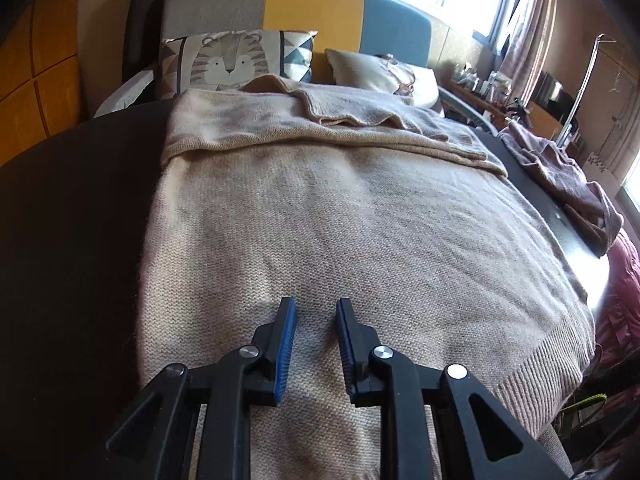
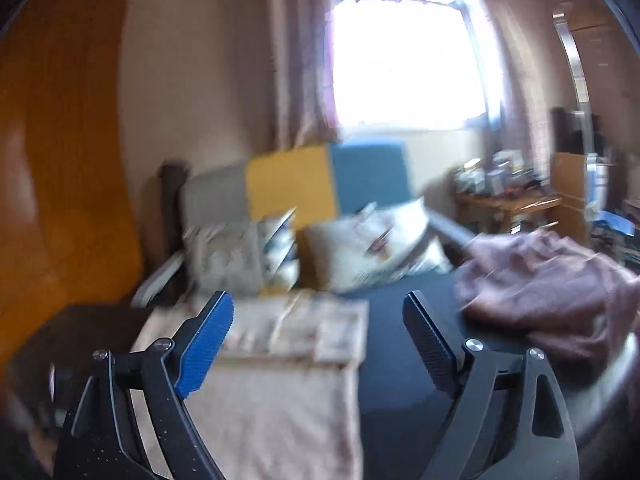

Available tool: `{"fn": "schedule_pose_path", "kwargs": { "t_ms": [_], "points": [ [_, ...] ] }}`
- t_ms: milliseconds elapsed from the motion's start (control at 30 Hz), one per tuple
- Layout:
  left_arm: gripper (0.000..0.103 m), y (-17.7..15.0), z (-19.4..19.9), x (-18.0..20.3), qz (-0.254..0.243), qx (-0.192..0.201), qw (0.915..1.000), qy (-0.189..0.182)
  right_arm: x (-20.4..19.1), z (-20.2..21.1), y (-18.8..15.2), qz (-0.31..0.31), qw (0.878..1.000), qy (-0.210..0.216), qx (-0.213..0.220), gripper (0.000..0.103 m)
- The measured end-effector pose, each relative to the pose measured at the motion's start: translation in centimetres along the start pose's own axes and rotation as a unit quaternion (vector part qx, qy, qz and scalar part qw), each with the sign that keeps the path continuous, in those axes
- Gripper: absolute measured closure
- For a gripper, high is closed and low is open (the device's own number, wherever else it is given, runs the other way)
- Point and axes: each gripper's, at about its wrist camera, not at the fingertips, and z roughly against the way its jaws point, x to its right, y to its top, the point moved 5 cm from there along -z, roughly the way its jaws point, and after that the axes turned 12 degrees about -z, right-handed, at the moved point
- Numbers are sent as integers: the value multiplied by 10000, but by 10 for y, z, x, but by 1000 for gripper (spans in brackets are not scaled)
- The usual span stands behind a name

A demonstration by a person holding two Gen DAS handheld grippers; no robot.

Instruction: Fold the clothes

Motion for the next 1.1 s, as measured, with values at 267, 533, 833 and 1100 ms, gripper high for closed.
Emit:
{"fn": "schedule_pose_path", "kwargs": {
  "t_ms": [267,533,833,1100],
  "points": [
    [82,-7,10,5,-112,-59,9999,-6,-37,-45,-91,397,9893,438,-1337,14],
    [82,-15,12,1,-36,-77,10000,4,-28,-62,-133,845,9798,82,-1809,14],
    [82,-18,16,7,-137,-100,9999,-5,-31,-59,-132,741,9799,-28,-1853,11],
    [82,-19,16,7,-115,-81,9999,3,-33,-61,-127,639,9804,6,-1864,11]
  ]
}}
